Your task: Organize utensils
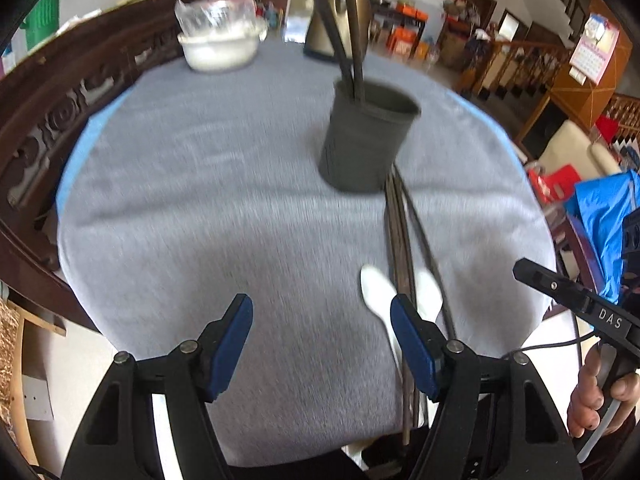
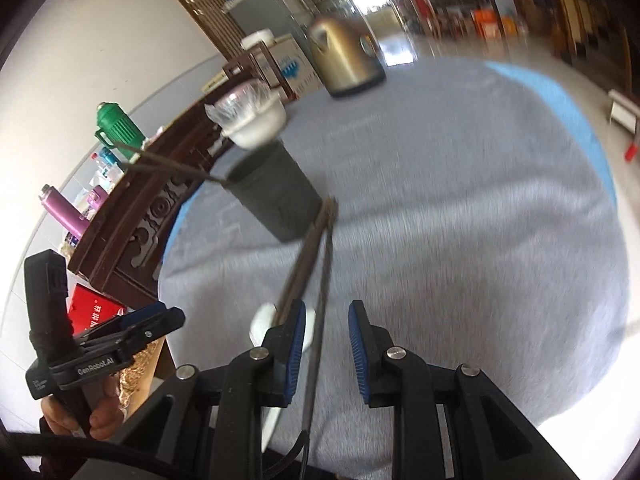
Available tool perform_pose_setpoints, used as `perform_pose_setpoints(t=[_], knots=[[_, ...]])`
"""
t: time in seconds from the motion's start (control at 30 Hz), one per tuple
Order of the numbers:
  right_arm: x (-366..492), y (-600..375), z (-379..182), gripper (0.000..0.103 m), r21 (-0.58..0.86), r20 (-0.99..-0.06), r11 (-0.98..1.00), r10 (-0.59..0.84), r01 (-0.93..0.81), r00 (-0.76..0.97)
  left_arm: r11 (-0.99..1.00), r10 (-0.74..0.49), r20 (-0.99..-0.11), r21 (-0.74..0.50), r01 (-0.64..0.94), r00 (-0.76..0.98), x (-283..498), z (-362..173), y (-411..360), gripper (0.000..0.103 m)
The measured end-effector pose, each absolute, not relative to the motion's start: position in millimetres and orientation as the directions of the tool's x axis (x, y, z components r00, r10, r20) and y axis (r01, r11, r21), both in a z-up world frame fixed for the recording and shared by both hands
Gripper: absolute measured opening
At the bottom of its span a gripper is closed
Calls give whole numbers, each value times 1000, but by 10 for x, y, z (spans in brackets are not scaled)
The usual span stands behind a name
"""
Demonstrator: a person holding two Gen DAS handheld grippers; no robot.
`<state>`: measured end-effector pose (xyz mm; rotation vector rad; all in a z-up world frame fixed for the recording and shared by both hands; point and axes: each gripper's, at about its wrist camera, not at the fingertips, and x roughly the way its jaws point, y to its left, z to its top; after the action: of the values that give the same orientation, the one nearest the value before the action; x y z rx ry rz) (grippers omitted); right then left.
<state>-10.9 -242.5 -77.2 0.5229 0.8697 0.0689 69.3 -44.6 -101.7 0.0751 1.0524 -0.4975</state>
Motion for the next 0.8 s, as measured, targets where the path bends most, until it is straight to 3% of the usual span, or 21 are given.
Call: perform_pose_setpoints(t=[0.57,0.7,0.8], knots=[[9,-2280,-948,25,487,-714,869,341,84,611,864,-339,-884,-158,479,321,722,-1302,-666,72],[48,-2181,-953,23,533,-706,845,420,38,571,872,-349,-891,-195,450,290,865,-1367,-685,72],[93,-2082,-1006,19,569,-701,822,469,23,537,875,-350,-893,-203,439,284,931,-1382,-698,63]])
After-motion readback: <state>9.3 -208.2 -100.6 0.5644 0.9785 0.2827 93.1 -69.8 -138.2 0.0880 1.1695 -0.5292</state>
